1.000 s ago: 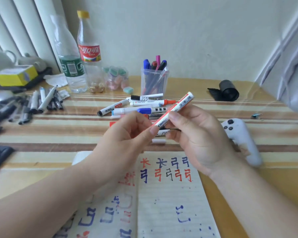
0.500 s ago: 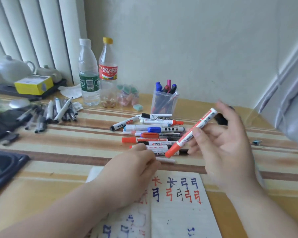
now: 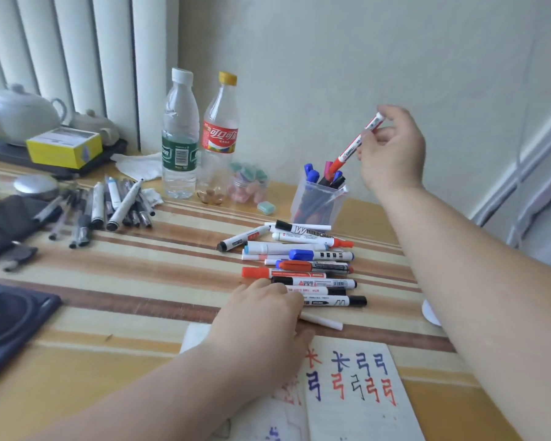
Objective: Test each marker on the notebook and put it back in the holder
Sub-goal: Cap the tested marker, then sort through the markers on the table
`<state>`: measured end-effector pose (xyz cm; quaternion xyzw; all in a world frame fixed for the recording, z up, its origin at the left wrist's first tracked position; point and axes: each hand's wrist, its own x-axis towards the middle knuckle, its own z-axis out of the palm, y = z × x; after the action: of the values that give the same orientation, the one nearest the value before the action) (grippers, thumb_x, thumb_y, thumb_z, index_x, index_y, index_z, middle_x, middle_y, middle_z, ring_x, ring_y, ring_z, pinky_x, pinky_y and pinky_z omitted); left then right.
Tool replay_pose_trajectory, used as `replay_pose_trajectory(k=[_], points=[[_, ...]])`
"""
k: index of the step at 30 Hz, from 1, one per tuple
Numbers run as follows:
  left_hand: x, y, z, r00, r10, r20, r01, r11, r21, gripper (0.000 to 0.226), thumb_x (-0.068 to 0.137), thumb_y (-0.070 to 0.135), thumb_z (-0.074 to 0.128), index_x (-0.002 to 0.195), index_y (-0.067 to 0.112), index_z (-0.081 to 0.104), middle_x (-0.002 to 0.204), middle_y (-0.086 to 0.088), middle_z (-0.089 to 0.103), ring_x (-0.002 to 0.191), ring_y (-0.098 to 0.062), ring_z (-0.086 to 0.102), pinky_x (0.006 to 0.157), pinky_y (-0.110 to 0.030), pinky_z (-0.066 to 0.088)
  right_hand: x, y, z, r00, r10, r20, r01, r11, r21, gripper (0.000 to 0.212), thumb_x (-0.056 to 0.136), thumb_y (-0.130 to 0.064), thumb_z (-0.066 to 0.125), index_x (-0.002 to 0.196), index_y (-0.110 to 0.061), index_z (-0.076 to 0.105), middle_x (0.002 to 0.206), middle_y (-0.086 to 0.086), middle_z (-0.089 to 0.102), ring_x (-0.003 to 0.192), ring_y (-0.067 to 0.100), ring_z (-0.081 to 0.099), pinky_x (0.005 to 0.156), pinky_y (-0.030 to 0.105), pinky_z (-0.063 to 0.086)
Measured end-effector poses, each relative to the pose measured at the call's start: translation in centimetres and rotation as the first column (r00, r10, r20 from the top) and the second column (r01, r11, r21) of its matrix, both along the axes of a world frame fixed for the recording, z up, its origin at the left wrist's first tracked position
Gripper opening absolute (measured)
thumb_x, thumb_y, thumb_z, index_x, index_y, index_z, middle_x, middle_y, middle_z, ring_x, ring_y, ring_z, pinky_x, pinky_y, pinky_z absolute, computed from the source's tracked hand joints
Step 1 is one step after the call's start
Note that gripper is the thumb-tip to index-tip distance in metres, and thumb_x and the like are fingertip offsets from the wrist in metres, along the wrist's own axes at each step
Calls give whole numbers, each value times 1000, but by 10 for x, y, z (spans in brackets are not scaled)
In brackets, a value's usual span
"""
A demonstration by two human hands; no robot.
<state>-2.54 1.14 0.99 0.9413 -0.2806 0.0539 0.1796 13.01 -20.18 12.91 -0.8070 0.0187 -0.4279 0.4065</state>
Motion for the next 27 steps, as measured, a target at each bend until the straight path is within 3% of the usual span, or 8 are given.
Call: replay_pose_trajectory(k=[3,5,8,12,15,19,22,27], points=[[0,0,2,1000,4,-15,-3,1000,13,26,99,54,44,88,30,42,93,12,50,96,-15,43,93,-32,41,12,4,-15,984,-52,-168,33,993,-112,35,96,-13,58,129,-21,65,93,0,69,88,17,66,82,25,52],[0,-2,2,1000,4,-12,-3,1000,25,28,99,54,43,86,30,39,90,12,47,92,-14,41,91,-32,40,16,3,-24,923,-115,-367,17,966,-259,22,99,-20,54,107,-19,74,96,5,70,96,25,65,79,30,49],[1,-3,0,1000,16,-10,-16,999,45,31,99,56,41,84,29,38,89,11,47,90,-16,41,90,-32,38,10,10,-33,752,-307,-583,-40,862,-506,40,105,-33,33,77,-17,57,99,9,62,114,32,50,86,39,42],[4,-3,-1,999,43,-4,-43,998,51,36,99,57,43,79,29,35,85,11,46,87,-16,41,85,-32,36,-8,9,-32,840,-260,-476,-19,863,-505,37,107,-35,35,136,-23,55,144,9,52,137,33,34,108,45,31],[6,-2,0,997,73,1,-73,996,51,42,100,56,44,73,27,30,79,11,45,83,-17,45,74,-32,33,-50,16,-38,933,-90,-349,-50,927,-372,32,100,-26,54,130,-19,62,126,2,64,120,23,53,101,35,42],[12,0,3,989,136,-50,-135,991,26,41,98,57,47,75,26,37,79,8,53,77,-17,52,65,-33,38,-126,28,-60,726,7,-688,-347,867,-358,8,90,-26,70,83,-26,72,81,-13,71,79,4,65,73,25,51],[15,3,4,982,177,-70,-179,984,-23,37,96,59,51,79,26,43,80,8,55,78,-16,53,65,-34,44,-159,25,-83,607,-61,-792,-460,787,-413,5,87,-33,72,85,-32,67,87,-17,66,84,2,63,78,30,55],[20,22,6,958,271,-91,-285,931,-228,19,101,27,37,98,21,55,100,3,58,98,-23,50,81,-39,44,-167,7,-108,784,-67,-617,-334,793,-510,17,85,-19,69,88,-34,61,98,-14,54,101,11,51,87,40,50]])
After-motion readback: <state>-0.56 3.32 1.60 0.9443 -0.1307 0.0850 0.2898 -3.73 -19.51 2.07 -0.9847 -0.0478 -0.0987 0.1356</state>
